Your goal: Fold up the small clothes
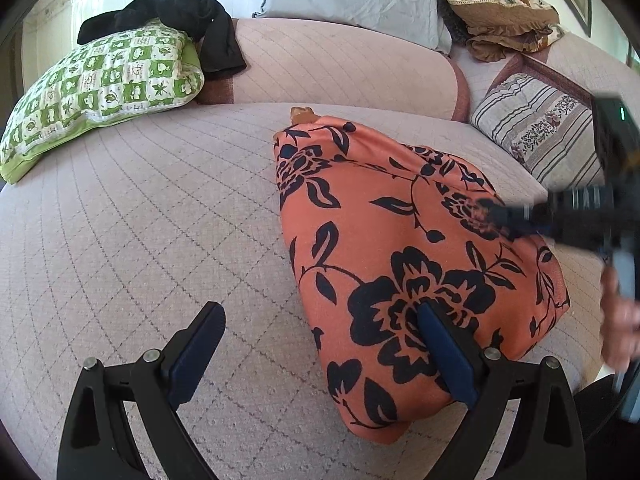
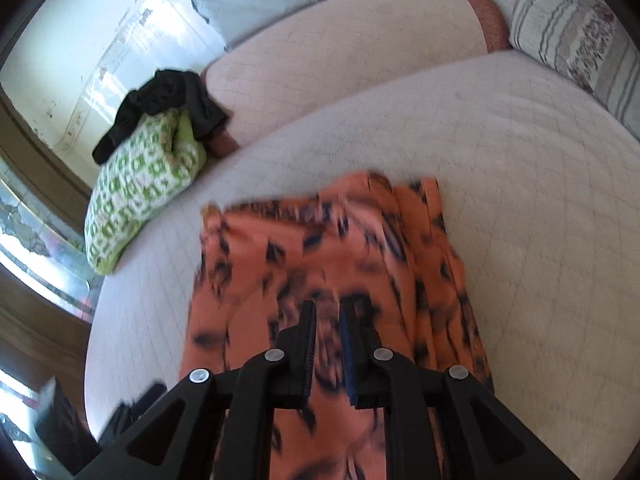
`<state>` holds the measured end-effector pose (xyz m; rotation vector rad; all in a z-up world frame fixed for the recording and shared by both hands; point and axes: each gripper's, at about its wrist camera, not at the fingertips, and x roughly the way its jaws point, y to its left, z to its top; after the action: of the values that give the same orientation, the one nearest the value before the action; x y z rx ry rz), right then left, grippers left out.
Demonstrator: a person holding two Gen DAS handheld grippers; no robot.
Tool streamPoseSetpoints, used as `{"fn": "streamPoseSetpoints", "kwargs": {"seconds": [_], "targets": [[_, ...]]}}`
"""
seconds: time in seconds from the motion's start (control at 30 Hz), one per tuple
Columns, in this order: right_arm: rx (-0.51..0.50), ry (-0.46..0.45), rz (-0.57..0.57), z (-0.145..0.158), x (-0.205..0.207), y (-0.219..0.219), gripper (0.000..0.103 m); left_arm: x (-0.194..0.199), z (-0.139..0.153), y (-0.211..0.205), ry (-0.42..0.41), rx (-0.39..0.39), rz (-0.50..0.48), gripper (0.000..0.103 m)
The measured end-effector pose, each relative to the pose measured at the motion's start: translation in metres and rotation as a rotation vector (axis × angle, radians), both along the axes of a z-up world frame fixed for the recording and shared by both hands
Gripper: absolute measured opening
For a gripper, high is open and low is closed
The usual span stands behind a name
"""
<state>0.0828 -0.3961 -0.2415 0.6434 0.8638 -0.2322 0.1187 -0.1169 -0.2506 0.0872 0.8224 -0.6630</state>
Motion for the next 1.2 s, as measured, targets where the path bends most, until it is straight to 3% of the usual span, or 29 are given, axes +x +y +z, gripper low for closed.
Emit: {"fn": "streamPoseSetpoints", "kwargs": {"seconds": [0.2,0.4,0.67,0.93,1.2], "targets": [[-0.059,0.039,0.061,-0.020,-0.005,0.013,0.016,0.005,-0.006,0.004,0.047,-0.027,0.014,0.098],[0.076,0.009,0.040,-0.034,-0.010,-0.003,0.016,0.020,-0.020,0.010,0.185,-0.081,0.038,0.103],[0.031,-0.001,0.056,-0.035,-0.010,0.001,0.014,0.013,-0.021,0.003,0.143,-0.034,0.034,0.103],[0.239,-0.035,0.007,-0.052,-0.016,-0.022,0.006,0.015,-0.021,0.007,0.157,-0.027,0.010,0.103],[0.180,0.004,0.001,-0.049,-0.007,-0.012,0.006,0.016,-0.019,0.010,0.161,-0.011,-0.015,0.103]]}}
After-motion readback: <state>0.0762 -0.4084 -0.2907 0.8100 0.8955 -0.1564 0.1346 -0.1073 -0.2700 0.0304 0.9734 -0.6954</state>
